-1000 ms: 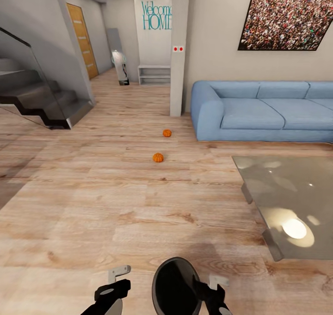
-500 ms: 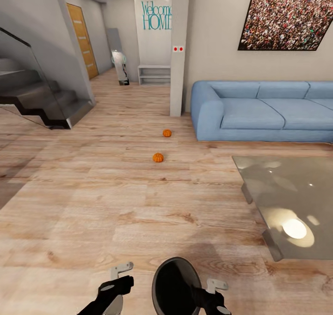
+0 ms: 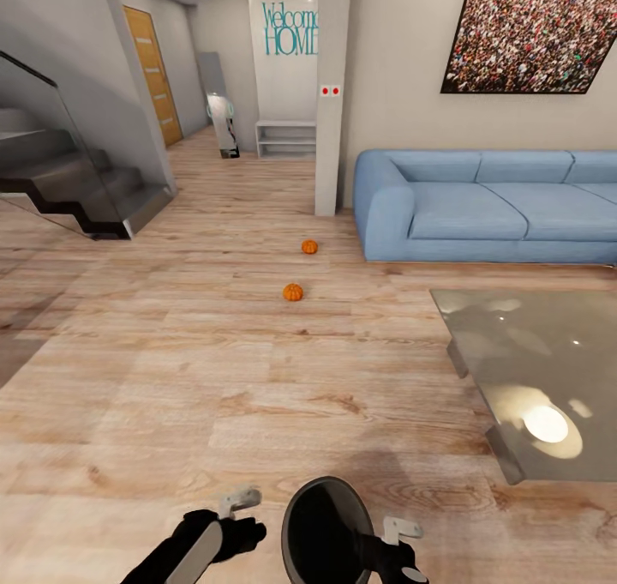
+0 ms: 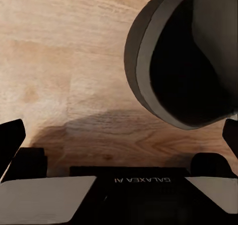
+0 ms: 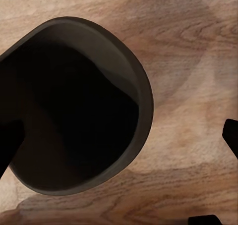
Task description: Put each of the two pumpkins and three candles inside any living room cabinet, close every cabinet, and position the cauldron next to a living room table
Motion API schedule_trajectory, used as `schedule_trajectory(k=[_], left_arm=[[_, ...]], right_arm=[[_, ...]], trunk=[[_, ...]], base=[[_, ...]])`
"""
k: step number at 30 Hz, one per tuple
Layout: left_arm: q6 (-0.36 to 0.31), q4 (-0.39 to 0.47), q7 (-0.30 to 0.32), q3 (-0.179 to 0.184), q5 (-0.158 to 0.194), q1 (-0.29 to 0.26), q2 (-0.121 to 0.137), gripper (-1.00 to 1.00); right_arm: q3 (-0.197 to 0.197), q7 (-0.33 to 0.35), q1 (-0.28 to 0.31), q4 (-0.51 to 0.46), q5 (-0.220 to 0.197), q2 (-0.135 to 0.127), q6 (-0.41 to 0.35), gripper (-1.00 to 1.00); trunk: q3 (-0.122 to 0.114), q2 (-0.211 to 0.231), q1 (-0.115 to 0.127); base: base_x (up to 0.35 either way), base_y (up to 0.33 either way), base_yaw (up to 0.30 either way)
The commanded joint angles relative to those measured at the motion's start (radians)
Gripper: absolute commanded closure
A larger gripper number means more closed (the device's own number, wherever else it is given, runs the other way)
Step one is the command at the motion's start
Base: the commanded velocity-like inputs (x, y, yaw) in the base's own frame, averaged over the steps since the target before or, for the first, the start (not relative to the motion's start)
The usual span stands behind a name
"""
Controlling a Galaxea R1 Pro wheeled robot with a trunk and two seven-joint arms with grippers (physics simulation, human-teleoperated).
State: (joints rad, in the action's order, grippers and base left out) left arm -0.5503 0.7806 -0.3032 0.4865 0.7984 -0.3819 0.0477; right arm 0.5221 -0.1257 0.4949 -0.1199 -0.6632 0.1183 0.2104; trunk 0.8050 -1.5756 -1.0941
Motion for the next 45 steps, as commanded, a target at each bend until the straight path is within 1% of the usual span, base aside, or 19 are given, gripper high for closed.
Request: schedule_trajectory(k=[1, 3, 7, 11, 14, 18, 23, 26, 28, 31, 36, 40, 45], left_arm=[[0.005, -0.013, -0.006, 0.004, 0.009, -0.001, -0.001, -1.00], [0.046, -0.029, -0.001, 0.006, 0.008, -0.001, -0.004, -1.00], [0.163, -0.036, 0.000, 0.013, 0.011, 0.001, -0.007, -1.00], [0.203, -0.038, 0.001, 0.031, 0.013, 0.003, -0.009, -1.00], [0.212, -0.049, 0.001, 0.045, 0.012, 0.003, -0.009, -1.00], [0.216, -0.056, 0.001, 0.051, 0.013, 0.003, -0.014, -1.00], [0.217, -0.075, 0.001, 0.057, 0.011, 0.003, -0.033, -1.00], [0.218, -0.111, 0.001, 0.075, 0.006, 0.003, -0.053, -1.00], [0.232, -0.119, 0.001, 0.085, 0.006, 0.003, -0.059, -1.00], [0.258, -0.123, 0.001, 0.105, 0.008, 0.003, -0.062, -1.00], [0.269, -0.124, 0.001, 0.140, 0.008, 0.003, -0.064, -1.00], [0.271, -0.124, 0.001, 0.147, 0.008, 0.003, -0.071, -1.00], [0.271, -0.124, 0.001, 0.148, 0.008, 0.003, -0.073, -1.00]], right_arm=[[0.009, -0.005, 0.001, 0.000, -0.007, 0.000, 0.003, -1.00], [0.009, -0.005, 0.001, 0.000, -0.007, 0.000, 0.003, -1.00], [0.009, -0.005, 0.001, 0.001, -0.007, 0.000, 0.003, -1.00], [0.009, -0.005, 0.001, 0.000, -0.007, 0.000, 0.003, -1.00], [0.009, -0.005, 0.001, 0.000, -0.007, 0.000, 0.003, -1.00], [0.009, -0.004, 0.001, 0.000, -0.007, -0.001, 0.004, -1.00], [0.009, -0.002, 0.001, 0.000, -0.007, -0.001, 0.004, -1.00], [0.009, 0.001, 0.001, 0.000, -0.007, -0.002, 0.007, -1.00], [0.010, 0.004, 0.001, 0.000, -0.007, -0.002, 0.010, -1.00], [0.010, 0.007, 0.001, 0.000, -0.007, -0.003, 0.011, -1.00], [0.010, 0.009, 0.001, 0.000, -0.008, -0.002, 0.009, -1.00], [0.010, 0.010, 0.001, -0.001, -0.007, -0.003, 0.013, -1.00], [0.011, 0.011, 0.001, -0.001, -0.008, -0.002, 0.016, -1.00]], trunk=[[0.001, 0.000, 0.000], [0.001, 0.000, 0.000], [0.001, 0.000, 0.000], [0.001, 0.000, 0.000], [0.001, 0.000, 0.000], [0.001, 0.000, 0.000], [0.016, -0.035, -0.019], [0.026, -0.056, -0.031], [0.032, -0.070, -0.038], [0.041, -0.091, -0.050], [0.057, -0.126, -0.069], [0.070, -0.154, -0.084], [0.085, -0.189, -0.103]], base=[[0.000, 0.000, 0.000], [0.000, 0.000, 0.000], [0.000, 0.000, 0.000], [0.000, 0.000, 0.000], [0.000, 0.000, 0.000], [0.000, 0.000, 0.000], [0.000, 0.000, 0.000], [0.000, 0.000, 0.000], [0.000, 0.000, 0.000], [0.000, 0.000, 0.000], [0.000, 0.000, 0.000], [0.000, 0.000, 0.000], [0.000, 0.000, 0.000]])
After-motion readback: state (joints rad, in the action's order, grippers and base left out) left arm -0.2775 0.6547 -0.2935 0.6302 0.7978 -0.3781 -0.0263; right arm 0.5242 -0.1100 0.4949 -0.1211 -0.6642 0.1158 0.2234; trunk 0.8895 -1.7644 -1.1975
